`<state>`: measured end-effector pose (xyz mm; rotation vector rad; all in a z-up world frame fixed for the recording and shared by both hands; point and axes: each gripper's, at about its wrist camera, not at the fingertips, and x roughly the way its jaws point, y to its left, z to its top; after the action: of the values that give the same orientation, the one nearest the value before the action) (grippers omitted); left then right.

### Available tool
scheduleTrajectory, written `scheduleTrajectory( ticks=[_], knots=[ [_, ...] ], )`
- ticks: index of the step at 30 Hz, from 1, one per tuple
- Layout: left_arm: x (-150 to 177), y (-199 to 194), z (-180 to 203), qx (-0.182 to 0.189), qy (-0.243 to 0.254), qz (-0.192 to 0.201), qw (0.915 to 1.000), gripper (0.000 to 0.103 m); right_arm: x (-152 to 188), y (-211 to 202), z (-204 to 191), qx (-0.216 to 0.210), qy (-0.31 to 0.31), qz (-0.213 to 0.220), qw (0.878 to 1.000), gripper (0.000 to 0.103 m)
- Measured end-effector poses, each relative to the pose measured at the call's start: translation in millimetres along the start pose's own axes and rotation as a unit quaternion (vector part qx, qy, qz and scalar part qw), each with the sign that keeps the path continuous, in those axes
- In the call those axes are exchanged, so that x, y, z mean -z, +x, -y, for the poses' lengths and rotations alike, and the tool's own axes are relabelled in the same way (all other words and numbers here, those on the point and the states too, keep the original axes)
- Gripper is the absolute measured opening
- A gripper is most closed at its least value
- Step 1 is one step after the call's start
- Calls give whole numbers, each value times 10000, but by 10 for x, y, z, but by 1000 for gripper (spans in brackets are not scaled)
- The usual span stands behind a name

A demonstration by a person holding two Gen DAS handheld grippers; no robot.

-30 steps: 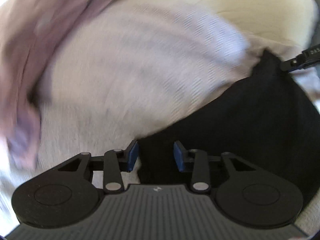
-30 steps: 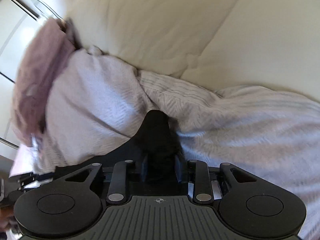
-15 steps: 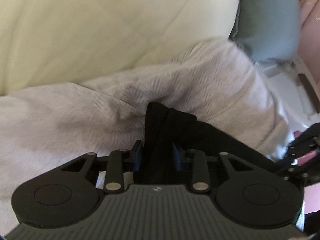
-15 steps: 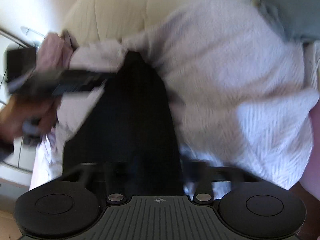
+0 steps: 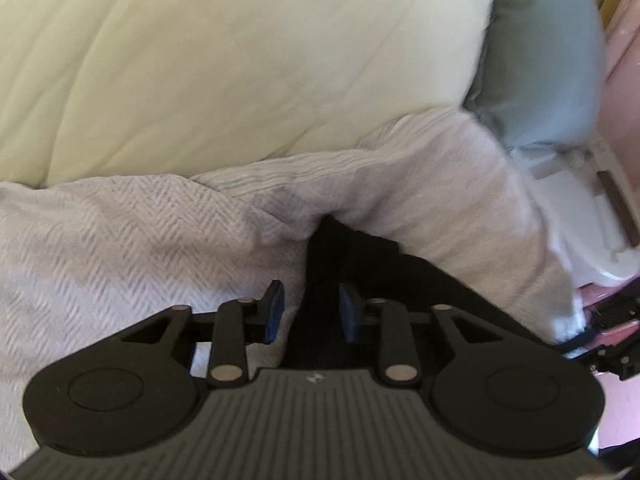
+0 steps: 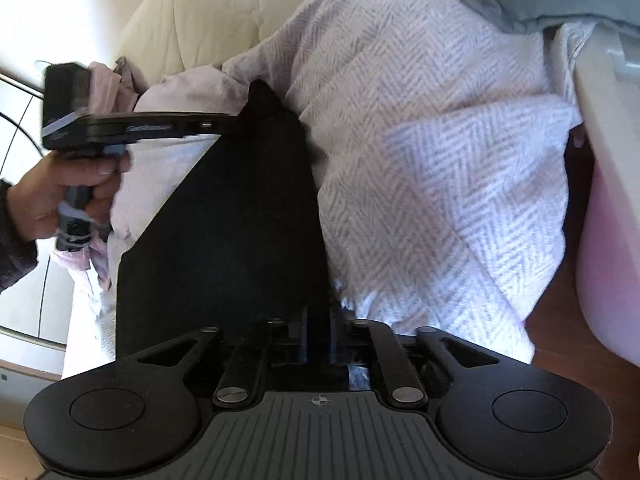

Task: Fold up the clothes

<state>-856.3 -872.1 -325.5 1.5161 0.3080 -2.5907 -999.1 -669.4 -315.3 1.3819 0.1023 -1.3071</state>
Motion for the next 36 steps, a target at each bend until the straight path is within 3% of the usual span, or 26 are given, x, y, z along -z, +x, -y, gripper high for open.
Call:
scheduleTrajectory(
  ticks=[2,5,6,8,11,14,19,21,24,28,32,36],
  knots=[
    [98,-46,64,190,137,-43,9997,23,51,-108,13,-162,-2,206,9997,46],
    [299,183,133,85,260,-259,9993,23,129,-1,46,-310,82,29,9995,47],
    [349,242,132,26,230,-238,9994,23,152,66,53,-317,102,-91,9994,46],
    [386,277,136,-59,131,-152,9998,18,206,128,90,-277,232,-157,9992,34],
    [460,152,133,-186,-4,-35,9998,16,290,119,148,-198,338,-198,9990,32],
    [730,-301,57,-446,-82,70,9989,16,354,-27,3,97,-94,-172,9998,33],
    [1548,-1121,-41,-836,-521,83,9951,20,502,-246,-452,604,-1090,225,9919,34],
    [1973,-1349,-19,-902,-847,64,9923,20,634,-253,-614,683,-1368,424,9873,43],
    [2421,-1415,106,-911,-1172,-31,9889,20,825,-165,-829,1155,-1717,887,9743,45],
    [2694,-1193,246,-1083,-1156,-122,9873,21,1026,-53,-960,1902,-1462,1412,9605,45],
    [2809,-1071,212,-1260,-1238,-30,9843,27,1297,30,-1244,1435,-2145,1664,9517,45],
    [2858,-1088,149,-1280,-1249,82,9839,31,1439,353,-1278,770,-2447,1138,9598,45]
  ],
)
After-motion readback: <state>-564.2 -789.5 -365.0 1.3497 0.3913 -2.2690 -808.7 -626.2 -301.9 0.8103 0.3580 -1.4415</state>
